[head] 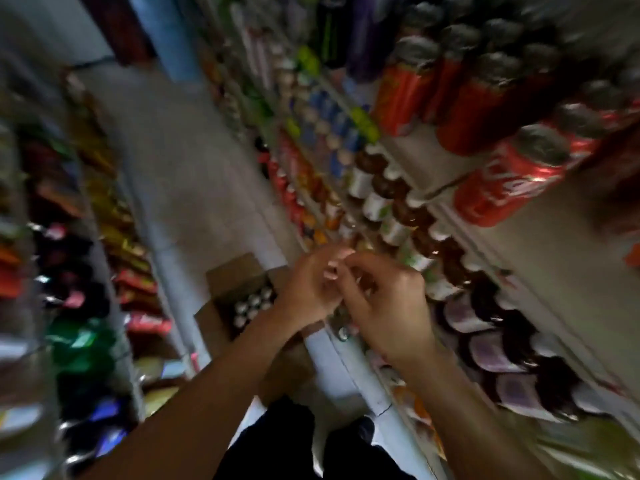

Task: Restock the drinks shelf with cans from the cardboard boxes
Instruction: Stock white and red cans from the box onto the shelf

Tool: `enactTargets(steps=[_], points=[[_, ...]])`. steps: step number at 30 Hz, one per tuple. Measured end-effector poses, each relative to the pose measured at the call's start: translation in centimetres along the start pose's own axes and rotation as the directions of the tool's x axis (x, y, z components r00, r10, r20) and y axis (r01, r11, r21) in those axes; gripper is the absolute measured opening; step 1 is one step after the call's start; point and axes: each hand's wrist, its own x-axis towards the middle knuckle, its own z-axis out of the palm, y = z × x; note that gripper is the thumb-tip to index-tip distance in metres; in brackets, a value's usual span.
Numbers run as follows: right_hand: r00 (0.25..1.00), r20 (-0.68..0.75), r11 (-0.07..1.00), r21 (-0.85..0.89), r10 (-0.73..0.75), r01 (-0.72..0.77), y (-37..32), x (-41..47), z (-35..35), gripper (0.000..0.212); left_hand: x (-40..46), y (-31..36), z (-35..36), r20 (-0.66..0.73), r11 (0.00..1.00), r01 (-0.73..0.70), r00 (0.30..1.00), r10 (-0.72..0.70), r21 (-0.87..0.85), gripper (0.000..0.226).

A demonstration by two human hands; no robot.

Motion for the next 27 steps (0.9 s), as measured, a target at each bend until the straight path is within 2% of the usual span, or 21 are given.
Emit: enactTargets(steps=[3, 5, 7, 8, 9, 11, 13, 14, 16, 17, 19, 21, 25, 27], points=[[0.966, 0.241, 0.994, 0.038, 0.091, -0.103, 2.3, 0.4, 9.0, 0.007, -2.4, -9.8, -3.7, 0.033, 0.956, 0.275, 0.96, -0.28, 0.106, 0.021], [0.899, 0.412, 0.984, 0.033, 0.147, -0.176, 4.6, -0.2, 17.6, 0.007, -4.6, -17.7, -6.1, -0.027, 0.87, 0.474, 0.88, -0.475, 0.133, 0.018], [0.81, 0.53, 0.958, -0.014, 0.251, -0.288, 7.4, -1.3, 22.0, 0.014, -5.8, -21.2, -6.6, -0.047, 0.83, 0.549, 0.836, -0.547, 0.101, 0.021], [0.742, 0.614, 0.948, -0.032, 0.27, -0.318, 9.5, -2.5, 26.3, 0.011, -6.7, -24.7, -6.7, -0.041, 0.793, 0.605, 0.796, -0.604, 0.074, 0.022], [0.686, 0.666, 0.935, -0.052, 0.293, -0.35, 11.2, -3.8, 29.6, 0.016, -7.2, -27.3, -6.5, -0.037, 0.759, 0.648, 0.762, -0.647, 0.068, 0.022], [0.622, 0.703, 0.908, -0.084, 0.346, -0.41, 15.8, -6.0, 35.9, 0.035, -7.5, -33.1, -4.9, -0.058, 0.744, 0.668, 0.743, -0.667, 0.012, 0.026], [0.551, 0.747, 0.905, -0.162, 0.372, -0.392, 21.0, -8.5, 43.6, 0.048, -7.1, -40.5, -2.3, -0.089, 0.732, 0.676, 0.726, -0.682, -0.087, 0.041], [0.533, 0.758, 0.911, -0.199, 0.376, -0.36, 23.8, -9.8, 48.1, 0.058, -6.8, -44.7, -0.7, -0.074, 0.702, 0.706, 0.698, -0.712, -0.095, 0.037], [0.516, 0.754, 0.898, -0.227, 0.407, -0.377, 27.5, -10.8, 54.4, 0.071, -5.8, -50.7, 2.0, -0.041, 0.676, 0.72, 0.679, -0.733, -0.155, 0.024], [0.52, 0.746, 0.896, -0.236, 0.415, -0.376, 29.8, -11.1, 58.0, 0.072, -5.1, -54.0, 3.5, -0.072, 0.685, 0.699, 0.687, -0.723, -0.205, 0.023], [0.55, 0.702, 0.886, -0.28, 0.452, -0.37, 33.8, -11.3, 63.1, 0.07, -4.1, -58.9, 6.1, -0.072, 0.689, 0.676, 0.698, -0.712, -0.261, 0.022], [0.612, 0.647, 0.89, -0.295, 0.454, -0.348, 37.1, -10.8, 67.2, 0.068, -3.1, -62.3, 7.7, -0.083, 0.701, 0.657, 0.711, -0.699, -0.279, 0.021], [0.613, 0.618, 0.87, -0.347, 0.492, -0.349, 44.5, -11.2, 75.4, 0.07, -2.5, -68.8, 10.4, -0.109, 0.713, 0.633, 0.72, -0.685, -0.301, 0.022], [0.621, 0.6, 0.863, -0.327, 0.504, -0.385, 45.5, -10.9, 77.7, 0.057, -2.1, -70.8, 10.8, -0.089, 0.732, 0.619, 0.743, -0.663, -0.283, 0.025]])
